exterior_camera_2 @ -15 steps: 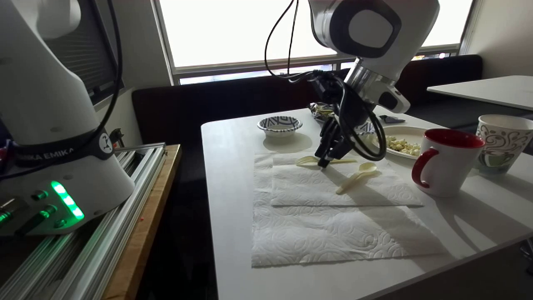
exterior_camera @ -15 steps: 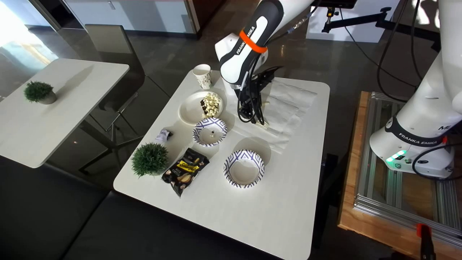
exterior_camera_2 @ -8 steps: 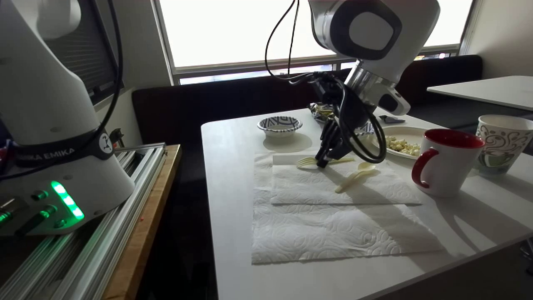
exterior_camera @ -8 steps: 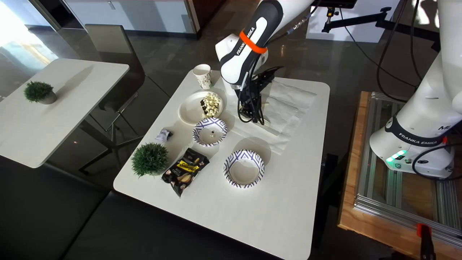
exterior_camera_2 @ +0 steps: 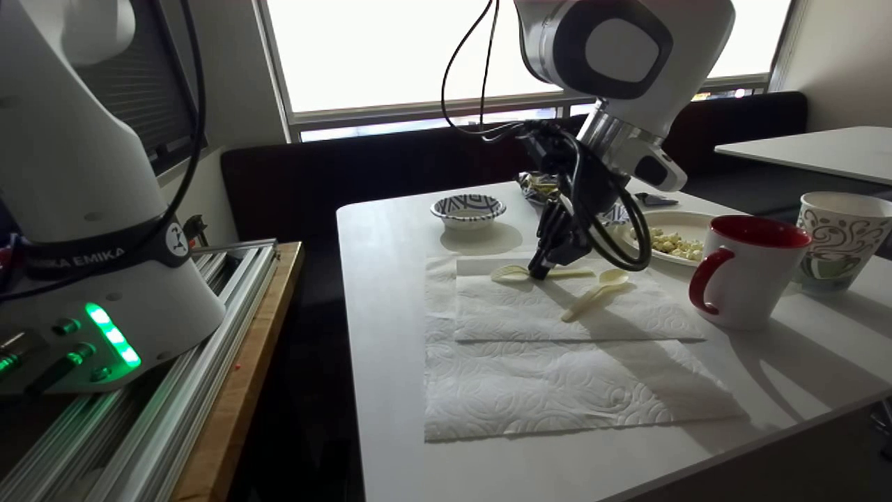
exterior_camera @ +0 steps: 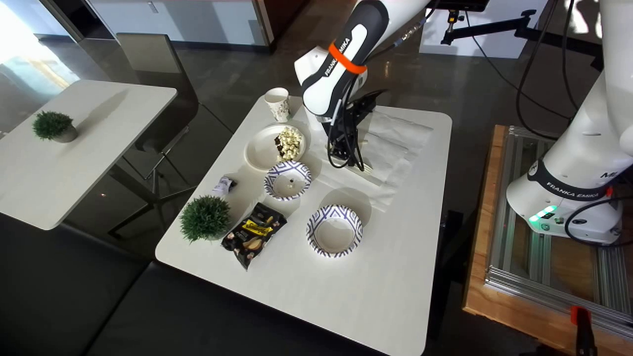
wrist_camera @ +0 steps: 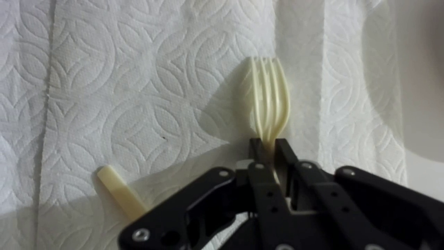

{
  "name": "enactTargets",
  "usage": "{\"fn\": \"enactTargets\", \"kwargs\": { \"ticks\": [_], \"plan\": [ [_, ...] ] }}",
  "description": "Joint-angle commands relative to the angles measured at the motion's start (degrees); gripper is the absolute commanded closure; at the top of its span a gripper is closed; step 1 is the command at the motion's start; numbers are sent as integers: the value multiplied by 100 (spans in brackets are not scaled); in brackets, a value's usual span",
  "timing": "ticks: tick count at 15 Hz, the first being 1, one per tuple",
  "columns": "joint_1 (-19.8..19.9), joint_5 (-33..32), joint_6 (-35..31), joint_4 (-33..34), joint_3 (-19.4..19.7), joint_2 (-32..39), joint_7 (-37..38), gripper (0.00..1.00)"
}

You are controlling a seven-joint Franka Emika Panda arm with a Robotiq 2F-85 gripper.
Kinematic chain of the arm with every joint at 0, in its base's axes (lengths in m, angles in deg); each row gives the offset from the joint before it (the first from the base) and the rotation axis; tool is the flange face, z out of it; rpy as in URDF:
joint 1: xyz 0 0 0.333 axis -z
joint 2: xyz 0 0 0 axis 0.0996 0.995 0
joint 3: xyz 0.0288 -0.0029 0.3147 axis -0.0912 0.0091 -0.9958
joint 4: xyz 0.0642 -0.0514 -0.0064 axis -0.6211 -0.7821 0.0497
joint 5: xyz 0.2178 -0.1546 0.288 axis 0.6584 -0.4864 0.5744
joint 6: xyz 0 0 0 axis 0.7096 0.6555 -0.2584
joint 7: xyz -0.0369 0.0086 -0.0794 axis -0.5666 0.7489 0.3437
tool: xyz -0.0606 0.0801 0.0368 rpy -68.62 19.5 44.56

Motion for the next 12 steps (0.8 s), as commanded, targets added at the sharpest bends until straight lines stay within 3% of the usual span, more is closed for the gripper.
{"fn": "enactTargets", "kwargs": {
  "ticks": [1, 5, 8, 12],
  "plan": [
    [-118, -186, -51, -279, 53, -334, 139, 94],
    [-121, -95, -260, -861, -8, -978, 60, 94],
    [-80, 174, -1218, -1349, -74, -1468, 16, 94],
    [87, 1242, -2093, -1782, -468, -2036, -419, 94]
  ]
}}
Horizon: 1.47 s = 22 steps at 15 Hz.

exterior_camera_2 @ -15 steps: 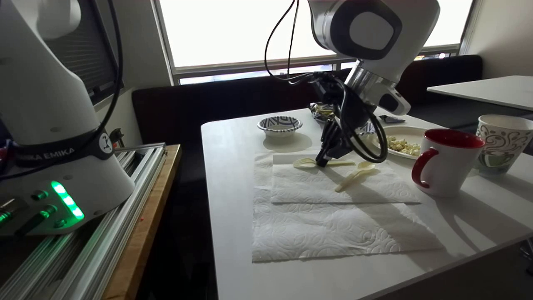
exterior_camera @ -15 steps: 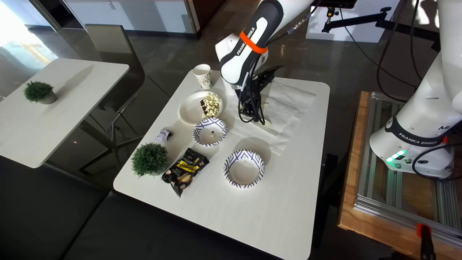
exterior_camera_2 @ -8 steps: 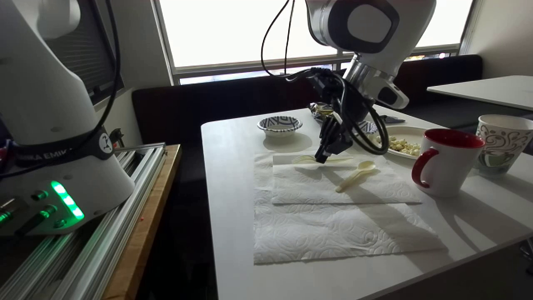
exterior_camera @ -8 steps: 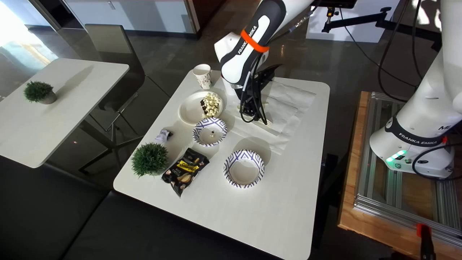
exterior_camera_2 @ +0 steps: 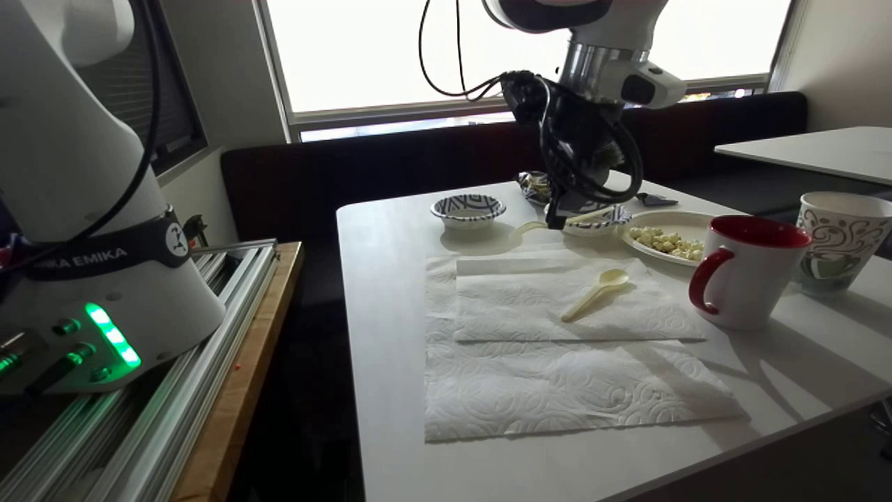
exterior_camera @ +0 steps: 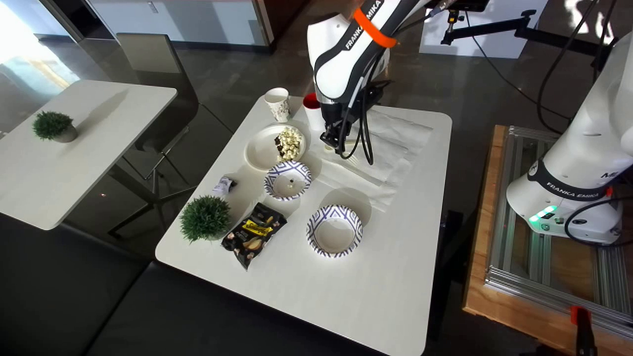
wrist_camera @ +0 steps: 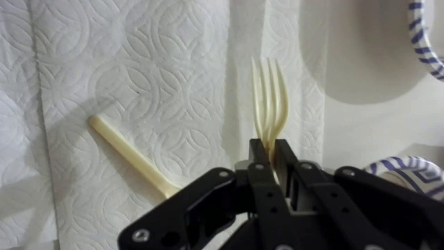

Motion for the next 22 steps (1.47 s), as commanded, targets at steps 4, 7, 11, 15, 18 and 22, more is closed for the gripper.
{"fn": "enactTargets", "kwargs": {
  "ticks": [4, 7, 11, 15, 18, 22],
  "plan": [
    [95, 1739, -1543, -427, -628, -763, -809, 94],
    [22, 1962, -2515, -296, -830, -695, -1243, 94],
    [14, 1759, -3078, -272, -904, -607, -1334, 88],
    [34, 1853, -3492, -219, -1008, -500, -1594, 88],
    [81, 2011, -4101, -19, -1172, -178, -1767, 97],
    [109, 1866, -4712, 261, -1330, 255, -1684, 97]
  ]
}}
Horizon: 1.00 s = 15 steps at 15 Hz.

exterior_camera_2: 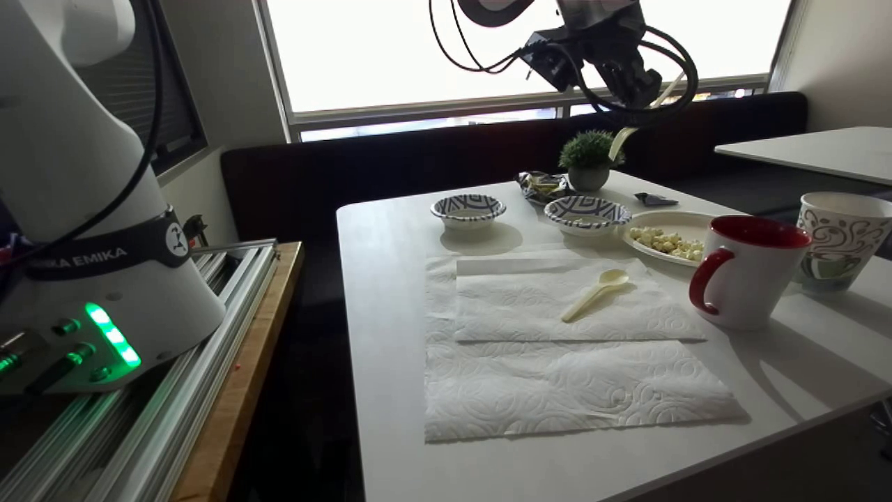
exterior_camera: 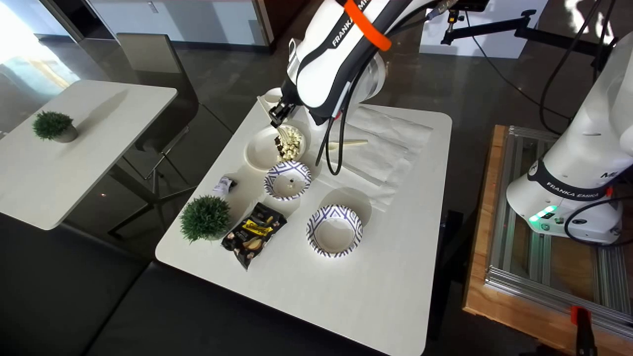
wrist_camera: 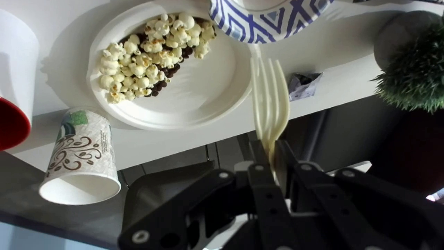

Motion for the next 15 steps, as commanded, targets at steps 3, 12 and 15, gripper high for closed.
{"fn": "enactTargets", "kwargs": {
  "ticks": [3, 12, 15],
  "plan": [
    [119, -104, -996, 599, -181, 873, -76, 97],
    [73, -251, -1466, 1491, -33, 1997, -31, 97],
    [-330, -1123, -1414, 1627, 571, 2205, 850, 97]
  ]
}}
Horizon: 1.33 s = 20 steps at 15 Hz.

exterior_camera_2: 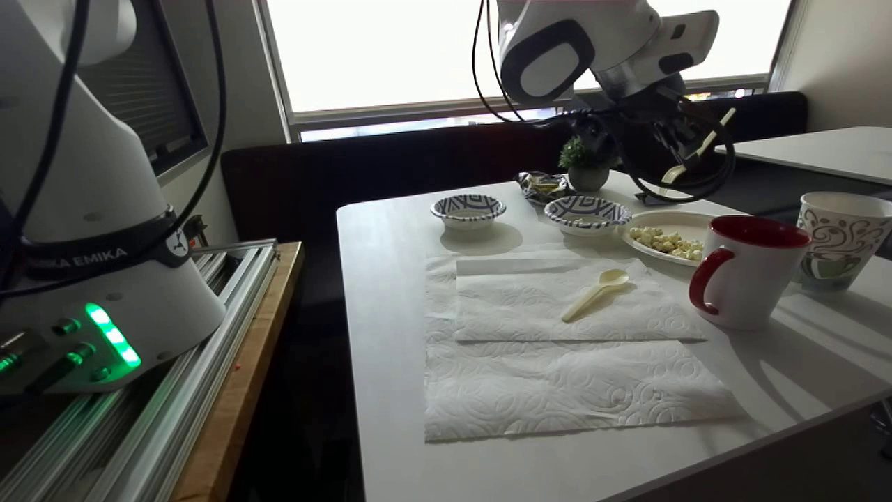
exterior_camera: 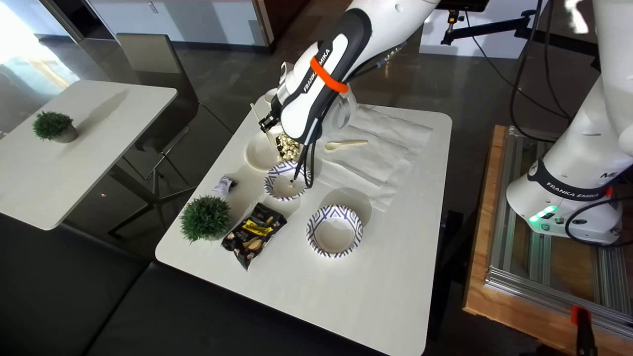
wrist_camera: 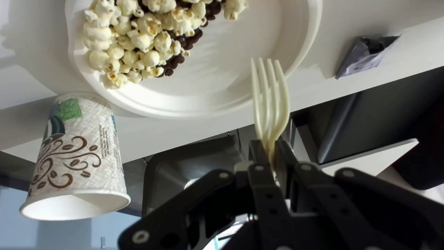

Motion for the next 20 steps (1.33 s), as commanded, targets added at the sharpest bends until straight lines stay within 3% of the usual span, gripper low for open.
{"fn": "enactTargets", "kwargs": {
  "ticks": [1, 6, 20],
  "plan": [
    [-460, -927, -159, 396, 659, 436, 893, 97],
    [-921, -1129, -48, 570, 1292, 671, 1416, 97],
    [-1702, -665, 592, 654, 1956, 687, 1494, 97]
  ]
}}
